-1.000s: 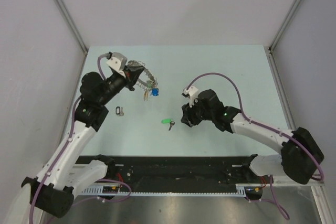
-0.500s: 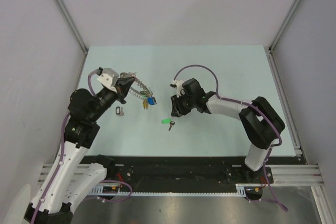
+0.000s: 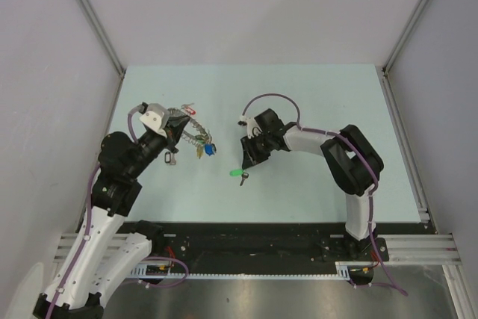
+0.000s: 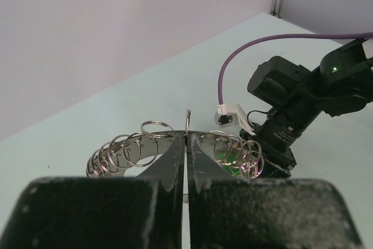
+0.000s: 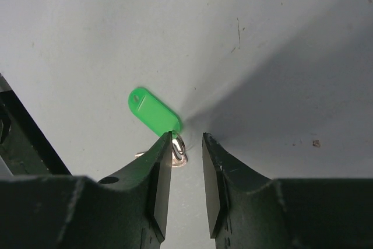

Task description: Put the keys on the keyring

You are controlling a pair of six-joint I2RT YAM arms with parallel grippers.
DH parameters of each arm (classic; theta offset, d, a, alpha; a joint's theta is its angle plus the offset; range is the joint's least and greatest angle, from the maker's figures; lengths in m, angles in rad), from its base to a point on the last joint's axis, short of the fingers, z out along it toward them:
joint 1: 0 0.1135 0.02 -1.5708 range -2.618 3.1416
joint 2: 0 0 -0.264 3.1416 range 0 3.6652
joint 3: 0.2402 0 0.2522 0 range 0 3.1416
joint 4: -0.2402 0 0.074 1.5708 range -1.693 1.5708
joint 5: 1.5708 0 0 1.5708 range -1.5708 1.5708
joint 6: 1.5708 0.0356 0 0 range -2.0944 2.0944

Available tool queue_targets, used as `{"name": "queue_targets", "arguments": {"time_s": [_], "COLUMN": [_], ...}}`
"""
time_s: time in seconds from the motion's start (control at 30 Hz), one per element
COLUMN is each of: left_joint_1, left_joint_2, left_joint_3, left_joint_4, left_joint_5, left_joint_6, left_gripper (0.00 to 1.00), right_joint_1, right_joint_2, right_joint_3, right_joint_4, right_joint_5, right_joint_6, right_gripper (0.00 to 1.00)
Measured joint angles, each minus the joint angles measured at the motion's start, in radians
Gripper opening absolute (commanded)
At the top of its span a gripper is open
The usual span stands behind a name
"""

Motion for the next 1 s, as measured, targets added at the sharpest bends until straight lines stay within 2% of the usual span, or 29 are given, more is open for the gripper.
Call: {"name": "queue_targets", "arguments": {"time_s": [0.33, 0.43, 0.57, 0.83, 1.0], "left_joint_1": [0.0, 0.0, 0.0, 0.0, 0.0], "left_joint_2": [0.0, 0.0, 0.0, 0.003, 0.003], "left_joint_3": [0.0, 0.0, 0.0, 0.0, 0.0], "left_joint_4": [0.0, 0.0, 0.0, -0.001, -0.001], "left_joint_5": [0.001, 0.001, 0.001, 0.003, 0.004], "left_joint_6": [0.002, 0.005, 0.008, 0.008, 0.008], "left_gripper": [0.0, 0.0, 0.0, 0.0, 0.0], "right_joint_1": [-0.008, -0.008, -0.01, -0.01, -0.01], "right_joint_2": [0.028, 0.034, 0.038, 0.024, -0.06], "right_joint_3": [0.025, 0.027, 0.029, 0.034, 0.023], "right_joint_4": [-0.042, -0.048, -0.056, -0.092, -0.126], "right_joint_5": [-0.064, -0.079, -0.086, -0.072, 0.0], "right_joint_6": [-0.016, -0.019, -0.026, -0.055, -0.096], "right_gripper": [0.2, 0.14, 0.01, 0.0, 0.0]}}
